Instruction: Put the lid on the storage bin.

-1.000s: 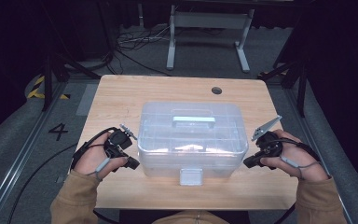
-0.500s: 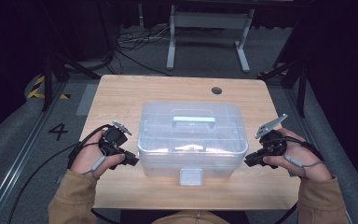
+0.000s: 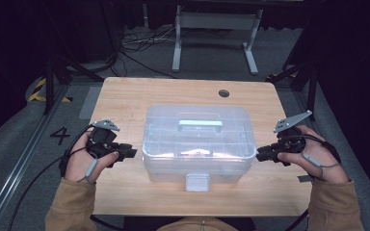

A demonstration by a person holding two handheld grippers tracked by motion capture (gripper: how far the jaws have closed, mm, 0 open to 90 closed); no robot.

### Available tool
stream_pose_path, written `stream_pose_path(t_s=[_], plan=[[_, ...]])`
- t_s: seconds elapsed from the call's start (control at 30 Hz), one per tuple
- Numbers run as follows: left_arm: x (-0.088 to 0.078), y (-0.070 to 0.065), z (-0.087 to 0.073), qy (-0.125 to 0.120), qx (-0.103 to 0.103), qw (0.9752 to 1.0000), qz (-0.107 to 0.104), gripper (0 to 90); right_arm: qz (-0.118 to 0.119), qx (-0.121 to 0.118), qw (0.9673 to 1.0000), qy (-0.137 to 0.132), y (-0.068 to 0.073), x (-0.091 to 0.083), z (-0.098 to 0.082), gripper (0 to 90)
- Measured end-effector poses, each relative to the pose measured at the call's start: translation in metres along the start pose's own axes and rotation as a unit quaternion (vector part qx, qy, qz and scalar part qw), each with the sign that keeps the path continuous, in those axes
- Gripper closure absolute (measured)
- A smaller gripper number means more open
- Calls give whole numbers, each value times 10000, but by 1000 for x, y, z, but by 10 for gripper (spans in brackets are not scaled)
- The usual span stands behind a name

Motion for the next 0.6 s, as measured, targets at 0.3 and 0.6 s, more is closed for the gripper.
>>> stream_pose_path(t_s=[0.3, 0.6], plan=[[6, 19, 8, -729, 9, 9970, 258, 635, -495, 200, 9969, -585, -19, -6, 8, 617], [11, 39, 13, -1248, -89, 9900, 646, 577, -898, 211, 9907, -996, -42, -9, 6, 546]])
Point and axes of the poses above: each handheld gripper's, and its own axes: x roughly forward along the jaws, z roughly out of its top, y roughly to its left, the point moved 7 cm from there along x, roughly forward along the jaws, and after that the axes turned 14 degrees about -y, right-handed, at the moved point
